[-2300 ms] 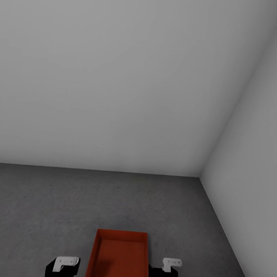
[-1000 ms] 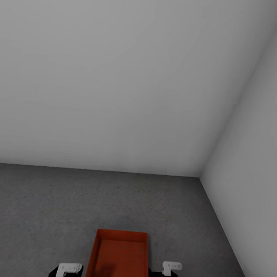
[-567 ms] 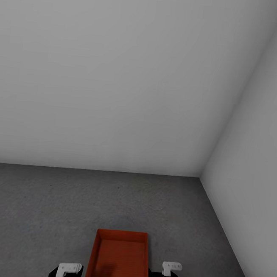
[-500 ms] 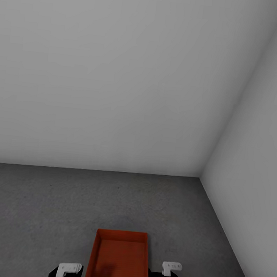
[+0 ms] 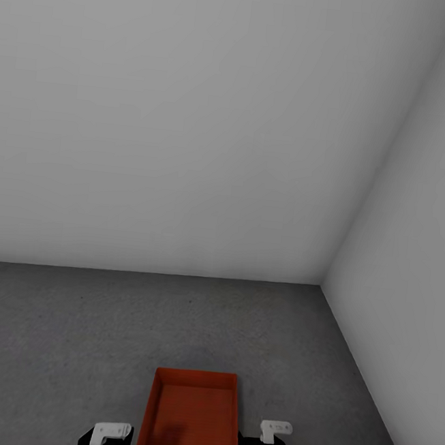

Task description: Move the two storage containers from the living room to the garage. In the garage, place one container on the floor and stack the other container on top of it (either order is fine).

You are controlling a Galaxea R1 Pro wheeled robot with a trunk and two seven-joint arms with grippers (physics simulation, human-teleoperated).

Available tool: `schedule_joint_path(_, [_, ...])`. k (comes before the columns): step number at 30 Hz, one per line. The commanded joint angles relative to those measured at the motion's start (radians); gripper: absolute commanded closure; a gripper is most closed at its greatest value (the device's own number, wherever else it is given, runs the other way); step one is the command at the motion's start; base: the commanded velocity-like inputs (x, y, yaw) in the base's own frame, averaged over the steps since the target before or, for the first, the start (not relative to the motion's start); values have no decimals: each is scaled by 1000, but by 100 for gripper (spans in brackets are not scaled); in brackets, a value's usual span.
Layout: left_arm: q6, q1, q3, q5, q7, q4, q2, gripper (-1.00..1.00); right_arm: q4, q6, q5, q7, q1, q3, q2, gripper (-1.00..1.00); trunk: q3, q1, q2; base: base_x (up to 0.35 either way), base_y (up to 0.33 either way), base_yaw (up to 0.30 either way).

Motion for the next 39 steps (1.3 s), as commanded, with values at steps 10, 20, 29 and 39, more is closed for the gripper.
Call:
schedule_joint_path(10, [-3,-1,4,1,-2,1,0,-100,1,-4,1,-3,-1,1,0,-100,-1,0,-1,-77,0,0])
schedule_joint_path(20, [-3,-1,4,1,-2,1,-1,-100,1,-3,1,-1,-1,1,0,-100,-1,0,-1,-69,0,-51])
schedule_joint_path(29, [-3,-1,4,1,-2,1,-1,-100,1,-3,1,-1,-1,1,0,-100,-1,0,-1,-9,0,-233])
schedule_joint_path(39, [-3,-1,4,0,-2,1,-1,-100,2,-3,1,-1,-1,1,0,-100,-1,0,-1,-1,0,-264])
